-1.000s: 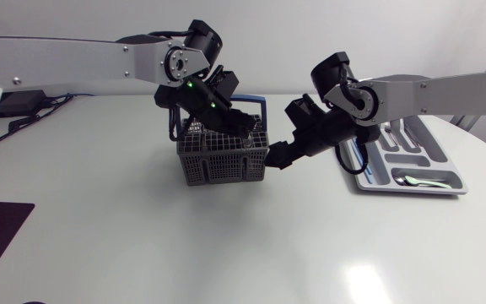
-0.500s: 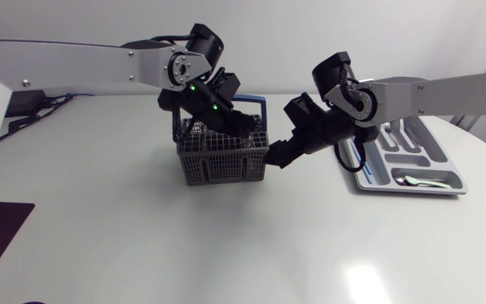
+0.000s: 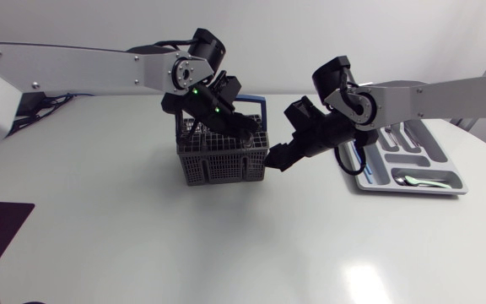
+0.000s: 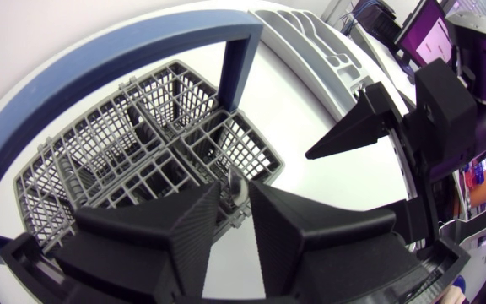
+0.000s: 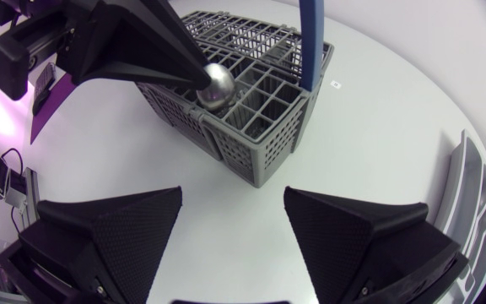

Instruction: Unload the cutlery basket into the drawer organizer.

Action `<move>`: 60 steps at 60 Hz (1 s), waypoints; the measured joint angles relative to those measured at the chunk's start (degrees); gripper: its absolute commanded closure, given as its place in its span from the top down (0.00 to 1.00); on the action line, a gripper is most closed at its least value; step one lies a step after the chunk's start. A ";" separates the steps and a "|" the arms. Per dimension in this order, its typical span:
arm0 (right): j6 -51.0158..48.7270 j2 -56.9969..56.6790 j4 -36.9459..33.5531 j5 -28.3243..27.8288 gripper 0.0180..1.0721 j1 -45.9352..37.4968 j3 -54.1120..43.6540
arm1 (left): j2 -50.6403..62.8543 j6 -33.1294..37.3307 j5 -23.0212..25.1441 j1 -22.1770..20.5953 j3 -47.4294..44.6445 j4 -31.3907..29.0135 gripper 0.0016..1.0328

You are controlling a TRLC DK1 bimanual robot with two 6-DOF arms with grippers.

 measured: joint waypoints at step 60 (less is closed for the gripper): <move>0.00 -0.02 0.83 -0.22 0.83 -0.63 -1.62 | 1.84 -0.85 -2.19 -1.62 0.00 1.49 0.24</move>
